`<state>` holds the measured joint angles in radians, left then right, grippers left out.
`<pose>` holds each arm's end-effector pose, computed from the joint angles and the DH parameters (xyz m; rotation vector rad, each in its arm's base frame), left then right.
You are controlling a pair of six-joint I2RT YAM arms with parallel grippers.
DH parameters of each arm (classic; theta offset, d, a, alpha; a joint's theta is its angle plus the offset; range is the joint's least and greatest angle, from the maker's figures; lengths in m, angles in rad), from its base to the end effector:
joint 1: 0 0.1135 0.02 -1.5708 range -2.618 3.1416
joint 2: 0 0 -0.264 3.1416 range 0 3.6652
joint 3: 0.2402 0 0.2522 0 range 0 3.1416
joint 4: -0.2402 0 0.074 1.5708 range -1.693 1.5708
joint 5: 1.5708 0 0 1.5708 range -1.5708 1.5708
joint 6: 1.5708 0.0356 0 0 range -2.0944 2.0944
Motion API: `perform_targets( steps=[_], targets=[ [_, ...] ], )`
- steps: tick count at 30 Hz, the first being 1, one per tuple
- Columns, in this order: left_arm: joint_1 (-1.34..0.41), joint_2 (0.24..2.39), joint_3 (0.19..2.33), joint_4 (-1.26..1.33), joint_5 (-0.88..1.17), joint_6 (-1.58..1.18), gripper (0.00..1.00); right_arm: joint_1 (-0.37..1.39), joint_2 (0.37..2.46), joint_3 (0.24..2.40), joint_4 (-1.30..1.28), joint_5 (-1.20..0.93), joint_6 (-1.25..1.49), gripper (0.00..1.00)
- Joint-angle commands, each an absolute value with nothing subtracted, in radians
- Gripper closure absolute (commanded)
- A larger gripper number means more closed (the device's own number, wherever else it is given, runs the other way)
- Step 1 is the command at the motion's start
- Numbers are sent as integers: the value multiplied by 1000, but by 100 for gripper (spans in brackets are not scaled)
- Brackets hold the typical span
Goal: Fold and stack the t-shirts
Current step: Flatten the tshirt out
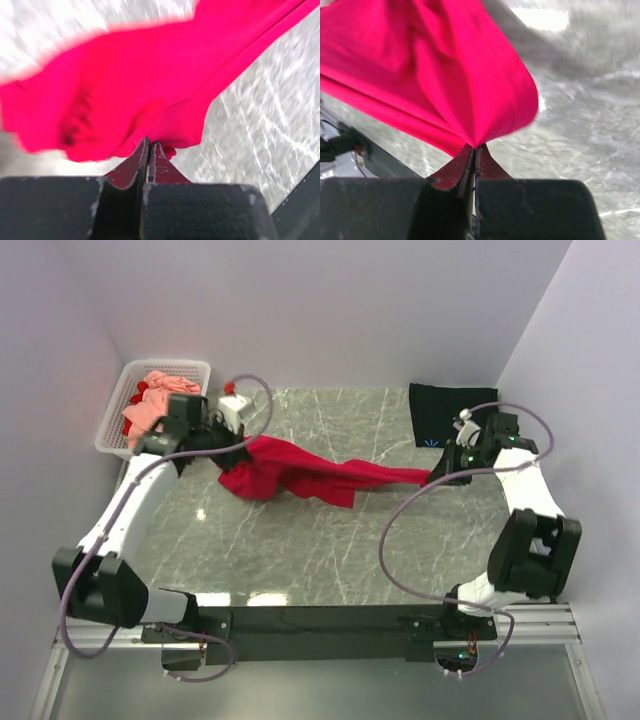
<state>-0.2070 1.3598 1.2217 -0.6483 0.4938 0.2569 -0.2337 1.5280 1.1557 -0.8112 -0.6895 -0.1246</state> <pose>0.2804 -0.0761 0.3228 0.7595 2.1759 -0.5539 0.2942 -0.0468 0.2501 -0.0400 2.5372 0.8059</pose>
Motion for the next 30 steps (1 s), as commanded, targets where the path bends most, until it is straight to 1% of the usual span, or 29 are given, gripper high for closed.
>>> perform_targets(
  steps=[1,2,4,8,10,12,14,15,17,19,21,22,23,24,26,27,30],
  targets=[
    [-135,1267,1371,-763,520,339,99,-281,1379,1233,-778,-678,-100,100],
    [-111,1253,1385,-738,476,327,99,-290,1338,1265,-764,-670,-78,100],
    [-89,1221,1428,-712,465,324,99,-296,1298,1296,-741,-664,-57,100],
    [-78,1216,1499,-787,433,370,99,-301,1195,1359,-696,-635,-6,100],
    [-64,1200,1532,-851,501,449,99,-304,1164,1376,-687,-620,-2,100],
    [-64,1155,1539,-891,538,459,100,-311,1106,1396,-675,-615,26,100],
    [-64,1120,1532,-862,528,427,100,-314,1040,1402,-652,-598,50,100],
    [-64,1106,1529,-804,511,402,99,-314,1022,1402,-617,-583,63,100],
    [-63,1089,1517,-731,430,341,99,-314,1003,1407,-578,-551,99,100],
    [-61,1110,1500,-605,337,299,100,-313,1028,1417,-525,-540,116,100],
    [-54,1144,1496,-507,289,282,99,-310,1109,1453,-474,-525,140,100],
    [-49,1193,1508,-411,273,259,100,-308,1142,1472,-463,-528,146,100],
    [-35,1222,1520,-367,265,247,99,-304,1210,1514,-448,-529,167,100],
    [-29,1294,1538,-332,271,235,99,-299,1247,1540,-419,-532,178,100],
    [-14,1374,1627,-232,293,184,99,-284,1354,1627,-385,-531,202,100],
    [-11,1449,1685,-197,308,161,99,-281,1386,1658,-374,-529,209,100],
    [-2,1567,1793,-45,353,114,99,-276,1518,1808,-354,-519,242,100]
  ],
)
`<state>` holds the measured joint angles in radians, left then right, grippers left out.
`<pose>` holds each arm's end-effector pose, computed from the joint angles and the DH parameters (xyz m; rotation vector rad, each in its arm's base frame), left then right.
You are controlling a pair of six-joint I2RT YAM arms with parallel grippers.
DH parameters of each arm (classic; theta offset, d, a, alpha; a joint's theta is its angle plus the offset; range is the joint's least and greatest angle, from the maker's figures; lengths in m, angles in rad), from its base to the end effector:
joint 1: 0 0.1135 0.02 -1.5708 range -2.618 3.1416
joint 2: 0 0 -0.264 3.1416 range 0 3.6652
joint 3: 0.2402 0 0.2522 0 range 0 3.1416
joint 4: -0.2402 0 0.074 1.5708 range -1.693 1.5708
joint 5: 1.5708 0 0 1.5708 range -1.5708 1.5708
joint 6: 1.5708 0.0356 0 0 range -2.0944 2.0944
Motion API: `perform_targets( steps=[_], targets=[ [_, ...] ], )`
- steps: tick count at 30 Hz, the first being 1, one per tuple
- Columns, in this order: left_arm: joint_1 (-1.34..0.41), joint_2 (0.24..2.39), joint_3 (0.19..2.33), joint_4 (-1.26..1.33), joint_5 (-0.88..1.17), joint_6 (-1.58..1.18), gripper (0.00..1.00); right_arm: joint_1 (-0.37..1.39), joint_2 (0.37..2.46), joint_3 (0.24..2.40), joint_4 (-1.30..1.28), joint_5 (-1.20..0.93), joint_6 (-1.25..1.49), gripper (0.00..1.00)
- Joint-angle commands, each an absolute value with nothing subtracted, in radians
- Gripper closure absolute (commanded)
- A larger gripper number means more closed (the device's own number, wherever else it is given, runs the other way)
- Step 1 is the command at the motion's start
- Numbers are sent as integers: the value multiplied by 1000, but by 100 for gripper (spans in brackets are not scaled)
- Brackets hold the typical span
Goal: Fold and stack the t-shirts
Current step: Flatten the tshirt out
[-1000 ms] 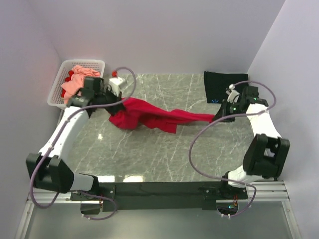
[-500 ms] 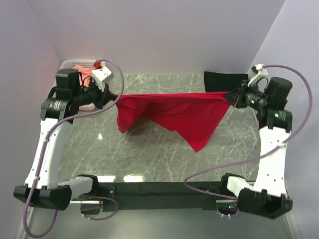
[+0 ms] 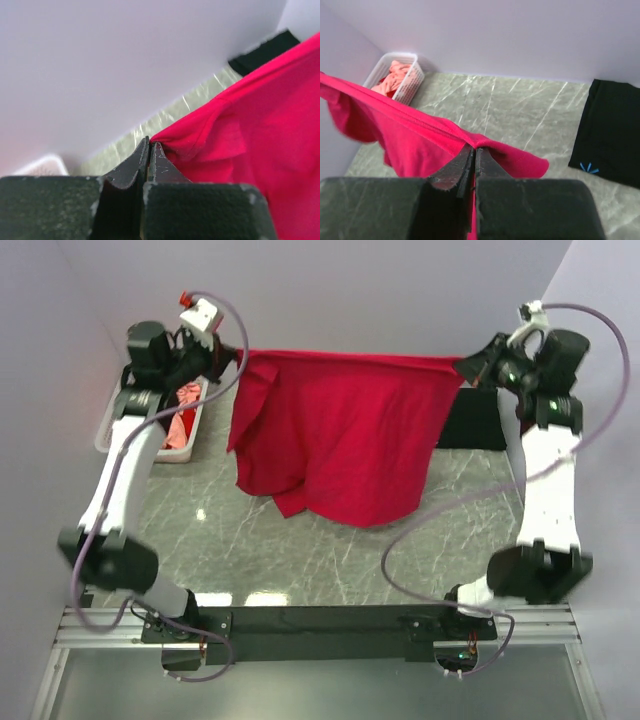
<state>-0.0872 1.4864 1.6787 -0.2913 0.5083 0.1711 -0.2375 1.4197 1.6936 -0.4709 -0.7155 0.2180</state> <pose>0.3285 -0.0461 0.4719 0.5885 1.5626 -0.3601 0.2959 -0.0476 0.4788 -0.1225 1.7543 0.6151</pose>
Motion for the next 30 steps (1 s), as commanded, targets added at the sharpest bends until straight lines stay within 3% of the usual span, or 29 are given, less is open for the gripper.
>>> perform_targets(
  steps=[1,9,12,22,23,26,30],
  targets=[
    [-2,1597,1831,-19,363,97,99,-276,1546,1892,-350,-517,251,100],
    [64,1759,2211,106,396,57,99,-279,1706,2222,-342,-494,316,100],
    [90,1740,2224,86,414,45,99,-278,1683,2238,-331,-511,328,100],
    [109,1247,1547,66,593,52,99,-272,1399,1860,-400,-652,226,100],
    [109,1221,1511,4,715,57,97,-270,1337,1824,-406,-669,210,100],
    [95,1131,1343,-98,834,100,71,-261,1231,1726,-452,-666,172,100],
    [8,1051,1114,-166,829,236,66,-259,1132,1664,-502,-683,115,100]
  ],
)
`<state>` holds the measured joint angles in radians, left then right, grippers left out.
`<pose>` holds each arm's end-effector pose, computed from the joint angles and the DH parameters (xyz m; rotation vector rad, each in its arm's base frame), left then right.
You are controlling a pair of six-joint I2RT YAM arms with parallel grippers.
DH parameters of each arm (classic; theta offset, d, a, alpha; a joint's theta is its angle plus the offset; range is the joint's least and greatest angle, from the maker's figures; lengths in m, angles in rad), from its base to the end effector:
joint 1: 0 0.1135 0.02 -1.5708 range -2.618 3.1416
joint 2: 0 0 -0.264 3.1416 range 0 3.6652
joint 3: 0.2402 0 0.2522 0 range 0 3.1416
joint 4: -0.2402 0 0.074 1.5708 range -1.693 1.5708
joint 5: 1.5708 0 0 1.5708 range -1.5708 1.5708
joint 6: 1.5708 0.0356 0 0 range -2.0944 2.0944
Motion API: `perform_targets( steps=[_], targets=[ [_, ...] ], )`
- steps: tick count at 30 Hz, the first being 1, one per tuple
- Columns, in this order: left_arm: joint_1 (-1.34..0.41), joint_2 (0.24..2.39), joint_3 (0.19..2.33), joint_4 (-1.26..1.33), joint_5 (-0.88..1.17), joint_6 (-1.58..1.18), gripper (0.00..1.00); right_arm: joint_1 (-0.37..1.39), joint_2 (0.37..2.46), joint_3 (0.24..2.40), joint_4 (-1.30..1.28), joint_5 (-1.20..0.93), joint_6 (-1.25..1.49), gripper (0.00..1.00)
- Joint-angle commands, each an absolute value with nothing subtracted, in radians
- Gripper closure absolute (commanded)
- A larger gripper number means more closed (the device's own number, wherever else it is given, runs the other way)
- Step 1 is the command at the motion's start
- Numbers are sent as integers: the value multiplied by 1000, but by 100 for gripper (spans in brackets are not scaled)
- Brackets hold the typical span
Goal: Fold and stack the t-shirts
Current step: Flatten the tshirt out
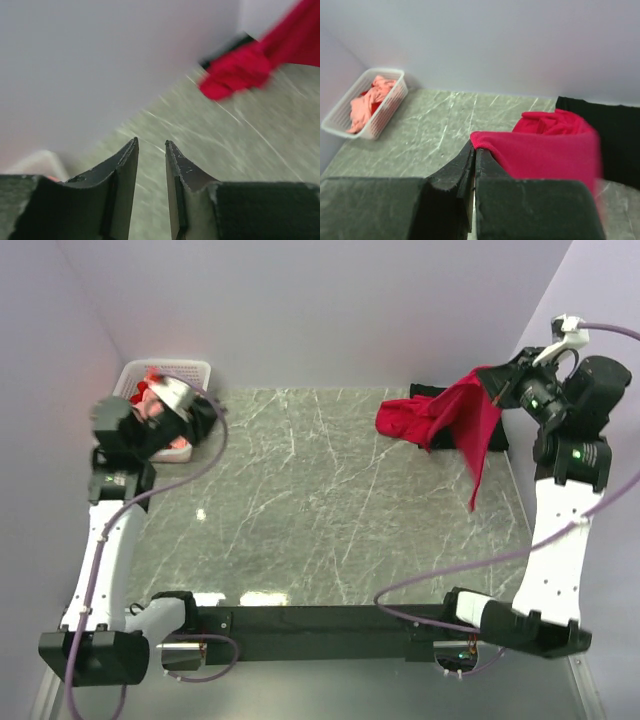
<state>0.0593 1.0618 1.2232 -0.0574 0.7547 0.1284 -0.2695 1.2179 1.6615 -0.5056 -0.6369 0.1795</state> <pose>0.2239 -0.0111 0.4530 0.6546 1.3587 -0.4012 0.2241 -0.0399 0.5142 -0.1244 1.6347 0.4495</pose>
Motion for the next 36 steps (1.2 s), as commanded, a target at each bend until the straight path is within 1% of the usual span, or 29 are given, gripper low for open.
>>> perform_targets(
  steps=[1,4,5,6,8,9,13,17,19,23,24,26,28,29,36],
  targets=[
    [-24,1046,1088,-155,815,227,66,-256,1120,1672,-503,-724,135,100],
    [-38,1078,1031,-74,828,89,64,-217,1118,1724,-451,-765,213,100],
    [-41,1106,1023,-69,847,65,59,-194,1124,1745,-421,-768,230,100],
    [-46,1115,1011,-61,859,39,56,-161,1132,1803,-419,-761,242,100],
    [-89,1109,985,-58,822,58,53,-92,1153,1867,-448,-733,252,100],
    [-100,1105,974,-57,810,87,53,-83,1154,1912,-457,-735,252,100],
    [-162,1120,947,-86,787,167,50,-81,1108,1945,-541,-744,195,100],
    [-264,1202,887,-17,761,186,47,-81,1023,1881,-639,-726,112,100],
    [-320,1236,867,23,772,181,47,-81,991,1826,-720,-704,54,100],
    [-440,1363,857,55,775,193,48,-81,904,1666,-802,-615,-73,100],
    [-460,1388,867,54,791,208,48,-81,867,1614,-811,-594,-113,100],
    [-517,1469,909,29,801,257,50,-81,839,1586,-847,-554,-155,100],
    [-566,1526,942,18,798,265,50,-81,805,1554,-867,-493,-186,100],
    [-583,1573,968,17,799,264,48,-81,796,1545,-879,-479,-196,100],
    [-732,1675,999,81,753,284,46,-81,718,1453,-954,-313,-290,100]
  ],
)
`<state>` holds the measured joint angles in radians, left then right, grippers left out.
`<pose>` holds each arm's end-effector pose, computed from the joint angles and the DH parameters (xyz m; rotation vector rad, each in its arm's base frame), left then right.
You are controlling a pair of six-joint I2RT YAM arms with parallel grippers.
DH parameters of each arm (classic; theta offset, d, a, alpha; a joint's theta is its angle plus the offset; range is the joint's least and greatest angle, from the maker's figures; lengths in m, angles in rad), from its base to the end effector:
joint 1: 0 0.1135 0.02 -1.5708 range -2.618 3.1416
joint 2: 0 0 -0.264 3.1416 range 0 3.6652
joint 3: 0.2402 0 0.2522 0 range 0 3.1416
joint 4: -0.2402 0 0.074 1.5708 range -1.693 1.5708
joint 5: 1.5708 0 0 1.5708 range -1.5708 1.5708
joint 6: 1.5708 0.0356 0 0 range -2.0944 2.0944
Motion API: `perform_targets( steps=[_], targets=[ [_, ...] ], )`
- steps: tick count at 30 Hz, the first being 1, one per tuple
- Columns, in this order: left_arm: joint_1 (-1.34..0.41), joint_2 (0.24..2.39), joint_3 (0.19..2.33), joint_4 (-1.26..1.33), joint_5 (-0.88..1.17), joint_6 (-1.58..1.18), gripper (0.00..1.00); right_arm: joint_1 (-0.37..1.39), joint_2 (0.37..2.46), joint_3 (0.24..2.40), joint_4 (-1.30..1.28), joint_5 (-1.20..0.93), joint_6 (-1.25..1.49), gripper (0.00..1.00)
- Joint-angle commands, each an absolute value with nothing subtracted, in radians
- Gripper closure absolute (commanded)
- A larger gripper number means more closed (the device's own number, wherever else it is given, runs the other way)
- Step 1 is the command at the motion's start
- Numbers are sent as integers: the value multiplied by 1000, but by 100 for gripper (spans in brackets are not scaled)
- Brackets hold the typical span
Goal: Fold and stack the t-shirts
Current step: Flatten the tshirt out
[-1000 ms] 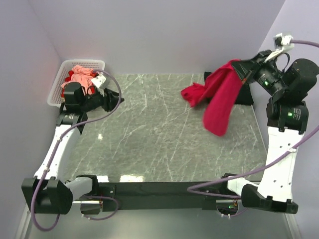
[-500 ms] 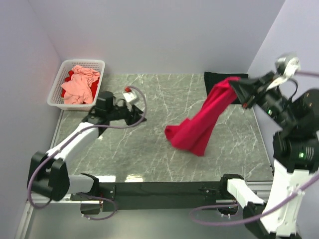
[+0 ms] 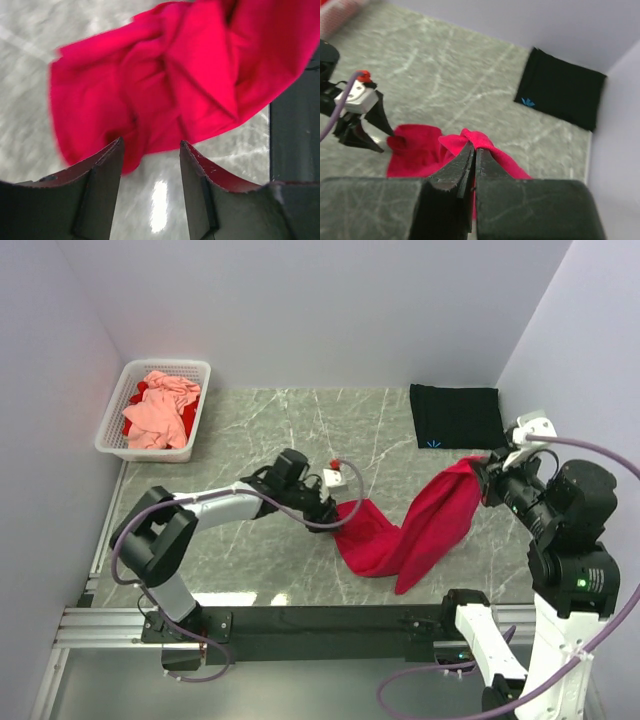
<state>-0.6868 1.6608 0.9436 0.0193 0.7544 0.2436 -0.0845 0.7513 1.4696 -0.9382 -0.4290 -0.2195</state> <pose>0.2508 -0.2372 0.1964 1.3659 1.8044 -1.0882 0.0768 0.0084 0.4769 -0.4220 1.7224 0.1643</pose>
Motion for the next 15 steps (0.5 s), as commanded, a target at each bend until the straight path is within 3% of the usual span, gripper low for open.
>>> perform_targets(
  steps=[1,9,15],
  targets=[
    [-759,1696,1024,75,749,290,46,-81,710,1445,-963,-299,-298,100],
    [-880,1838,1138,97,566,359,45,-81,628,1367,-986,-143,-334,100],
    [-906,1934,1216,121,593,367,46,-83,620,1327,-999,-123,-324,100]
  ],
)
